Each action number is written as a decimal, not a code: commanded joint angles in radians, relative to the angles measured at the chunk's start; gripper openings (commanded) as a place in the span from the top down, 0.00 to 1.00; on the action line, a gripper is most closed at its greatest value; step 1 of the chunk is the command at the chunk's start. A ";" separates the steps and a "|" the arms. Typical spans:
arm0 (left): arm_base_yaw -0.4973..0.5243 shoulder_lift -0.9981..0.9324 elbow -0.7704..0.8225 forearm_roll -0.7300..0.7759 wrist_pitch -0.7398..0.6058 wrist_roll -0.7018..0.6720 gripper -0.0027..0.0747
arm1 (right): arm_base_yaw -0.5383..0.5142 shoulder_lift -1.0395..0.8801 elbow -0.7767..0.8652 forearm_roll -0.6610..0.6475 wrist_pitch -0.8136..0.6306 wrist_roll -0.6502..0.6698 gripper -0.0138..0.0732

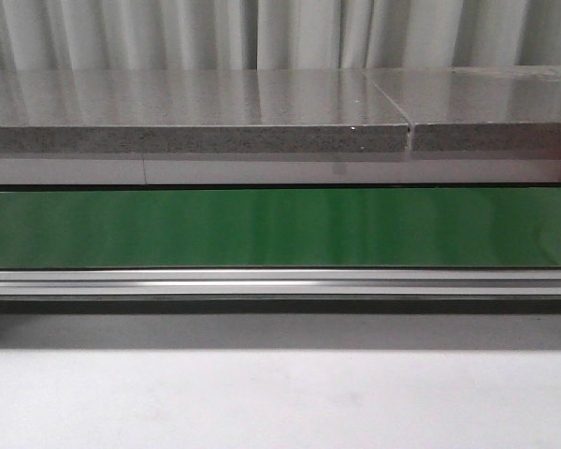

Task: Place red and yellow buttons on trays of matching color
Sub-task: 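Move the left gripper down over a red push button on the table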

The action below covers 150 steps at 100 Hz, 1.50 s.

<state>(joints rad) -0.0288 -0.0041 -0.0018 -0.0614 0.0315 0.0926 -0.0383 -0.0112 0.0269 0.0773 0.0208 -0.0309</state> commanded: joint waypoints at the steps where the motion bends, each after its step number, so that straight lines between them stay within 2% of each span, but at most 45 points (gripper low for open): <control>1: 0.003 -0.031 0.047 -0.006 -0.087 -0.006 0.99 | 0.001 -0.018 -0.015 -0.010 -0.082 -0.002 0.92; 28: 0.003 -0.031 0.047 -0.006 -0.089 -0.006 0.99 | 0.001 -0.018 -0.015 -0.010 -0.082 -0.002 0.92; 42: 0.003 -0.031 0.042 -0.006 -0.136 -0.006 0.99 | 0.001 -0.018 -0.015 -0.010 -0.082 -0.002 0.92; 66: 0.003 -0.016 -0.070 -0.006 -0.127 -0.006 0.99 | 0.001 -0.018 -0.015 -0.010 -0.082 -0.002 0.92; 87: 0.003 0.105 -0.296 -0.006 0.096 -0.006 0.99 | 0.001 -0.018 -0.015 -0.010 -0.082 -0.002 0.92; 106: 0.003 0.319 -0.571 -0.006 0.497 -0.006 0.99 | 0.001 -0.018 -0.015 -0.010 -0.082 -0.002 0.92; 113: 0.003 0.406 -0.660 -0.006 0.600 -0.006 0.99 | 0.001 -0.018 -0.015 -0.010 -0.082 -0.002 0.92; 129: 0.003 0.552 -0.772 -0.016 0.666 -0.006 0.99 | 0.001 -0.018 -0.015 -0.010 -0.082 -0.002 0.92; 150: 0.003 0.638 -0.782 -0.025 0.668 -0.006 0.99 | 0.001 -0.018 -0.015 -0.010 -0.082 -0.002 0.92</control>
<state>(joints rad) -0.0288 0.6034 -0.7475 -0.0697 0.7542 0.0926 -0.0383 -0.0112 0.0269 0.0773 0.0208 -0.0309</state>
